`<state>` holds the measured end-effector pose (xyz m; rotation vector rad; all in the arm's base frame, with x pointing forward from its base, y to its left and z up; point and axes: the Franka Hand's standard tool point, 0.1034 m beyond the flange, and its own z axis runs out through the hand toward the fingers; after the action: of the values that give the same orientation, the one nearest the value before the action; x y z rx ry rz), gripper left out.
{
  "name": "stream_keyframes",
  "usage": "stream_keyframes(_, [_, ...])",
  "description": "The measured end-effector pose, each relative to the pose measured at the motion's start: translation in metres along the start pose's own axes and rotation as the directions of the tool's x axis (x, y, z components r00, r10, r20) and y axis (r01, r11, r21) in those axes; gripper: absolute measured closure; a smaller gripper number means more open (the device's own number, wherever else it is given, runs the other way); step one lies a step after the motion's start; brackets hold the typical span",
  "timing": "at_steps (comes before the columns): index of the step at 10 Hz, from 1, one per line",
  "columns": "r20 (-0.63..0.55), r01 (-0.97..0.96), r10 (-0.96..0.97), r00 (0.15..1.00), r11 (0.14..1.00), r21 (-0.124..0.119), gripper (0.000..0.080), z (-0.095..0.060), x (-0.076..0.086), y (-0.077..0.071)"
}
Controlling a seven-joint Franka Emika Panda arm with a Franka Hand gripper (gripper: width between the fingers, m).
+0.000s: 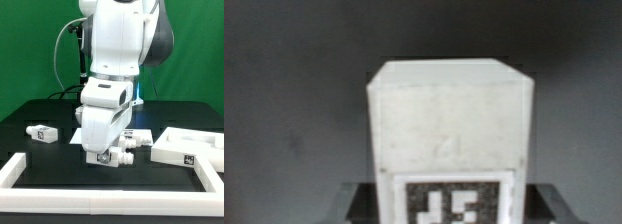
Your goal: Assemble one leg
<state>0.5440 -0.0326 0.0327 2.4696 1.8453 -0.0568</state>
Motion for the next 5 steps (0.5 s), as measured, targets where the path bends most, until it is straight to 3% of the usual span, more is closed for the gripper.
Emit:
stream_keyframes(2, [0.003, 0.022, -0.022, 1.0, 1.0, 0.001, 0.0518, 0.003, 0.0, -0.001])
stream_keyframes(3, [0.013, 0.13, -0.13, 0.991, 0.992, -0.003, 0.0518, 0.009, -0.001, -0.008])
stream_keyframes(4, [0.032, 0.219, -0.221, 0.975, 0.975, 0.044, 0.0518, 0.012, -0.015, -0.016])
stream_keyframes(5, [0.035, 0.294, -0.296, 0.955, 0.954, 0.058, 0.0518, 0.012, -0.032, -0.018])
